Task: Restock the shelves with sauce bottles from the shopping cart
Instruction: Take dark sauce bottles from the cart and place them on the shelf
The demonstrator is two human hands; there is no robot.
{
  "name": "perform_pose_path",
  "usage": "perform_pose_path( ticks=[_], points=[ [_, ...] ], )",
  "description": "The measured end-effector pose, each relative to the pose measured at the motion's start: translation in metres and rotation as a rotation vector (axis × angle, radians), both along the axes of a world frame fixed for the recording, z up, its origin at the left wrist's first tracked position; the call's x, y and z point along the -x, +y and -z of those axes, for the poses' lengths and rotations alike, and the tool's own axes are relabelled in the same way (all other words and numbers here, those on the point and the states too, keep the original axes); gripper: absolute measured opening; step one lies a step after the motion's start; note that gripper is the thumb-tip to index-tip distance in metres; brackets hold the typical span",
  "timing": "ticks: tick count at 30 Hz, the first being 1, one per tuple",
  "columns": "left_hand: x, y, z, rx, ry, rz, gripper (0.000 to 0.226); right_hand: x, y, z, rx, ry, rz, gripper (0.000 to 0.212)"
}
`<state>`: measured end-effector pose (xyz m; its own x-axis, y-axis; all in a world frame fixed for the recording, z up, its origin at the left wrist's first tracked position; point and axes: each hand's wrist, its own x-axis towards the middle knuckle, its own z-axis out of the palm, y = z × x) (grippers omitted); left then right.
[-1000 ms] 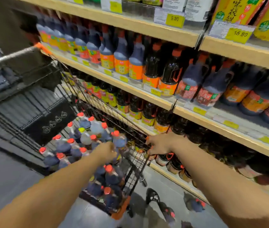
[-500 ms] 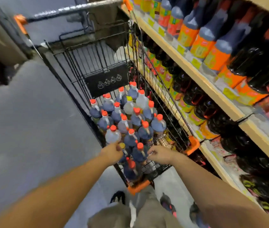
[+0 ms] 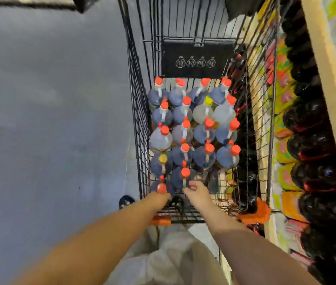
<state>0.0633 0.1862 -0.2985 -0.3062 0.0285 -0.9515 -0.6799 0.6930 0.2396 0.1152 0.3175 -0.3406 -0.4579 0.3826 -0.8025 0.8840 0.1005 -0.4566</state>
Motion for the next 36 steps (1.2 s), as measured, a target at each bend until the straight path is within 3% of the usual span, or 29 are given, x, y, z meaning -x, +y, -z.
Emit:
perform_pose_path(
  ticks=[5, 9, 13, 15, 18, 23, 29, 34, 36],
  points=[
    [-0.006, 0.004, 0.014, 0.031, -0.025, 0.000, 0.039, -0.005, 0.000, 0.012, 0.076, 0.029, -0.058, 0.035],
    [-0.002, 0.007, 0.022, 0.029, -0.075, -0.074, 0.044, -0.004, 0.009, 0.012, 0.136, 0.063, -0.079, 0.040],
    [0.003, 0.009, 0.013, 0.035, -0.020, -0.049, 0.025, -0.001, 0.014, 0.011, 0.238, 0.011, -0.050, 0.043],
    [0.008, 0.009, 0.003, 0.014, 0.018, -0.019, 0.012, 0.000, 0.015, 0.010, 0.232, 0.005, -0.016, 0.034],
    [0.016, 0.009, -0.016, -0.009, 0.093, 0.024, 0.012, -0.005, 0.016, 0.006, 0.210, 0.034, 0.078, 0.027],
    [0.026, 0.009, -0.043, -0.048, 0.111, 0.059, 0.010, -0.017, 0.016, -0.018, 0.154, 0.093, 0.137, 0.032],
    [0.045, 0.008, -0.077, -0.147, 0.253, 0.390, 0.027, -0.028, 0.013, -0.062, 0.056, 0.212, 0.264, 0.037],
    [0.052, 0.017, -0.129, -0.200, 0.459, 0.820, 0.036, -0.033, -0.018, -0.101, -0.119, 0.432, 0.561, 0.043],
    [0.049, 0.017, -0.151, -0.267, 0.526, 0.918, 0.030, -0.039, -0.033, -0.120, -0.189, 0.497, 0.705, 0.045]
  ],
)
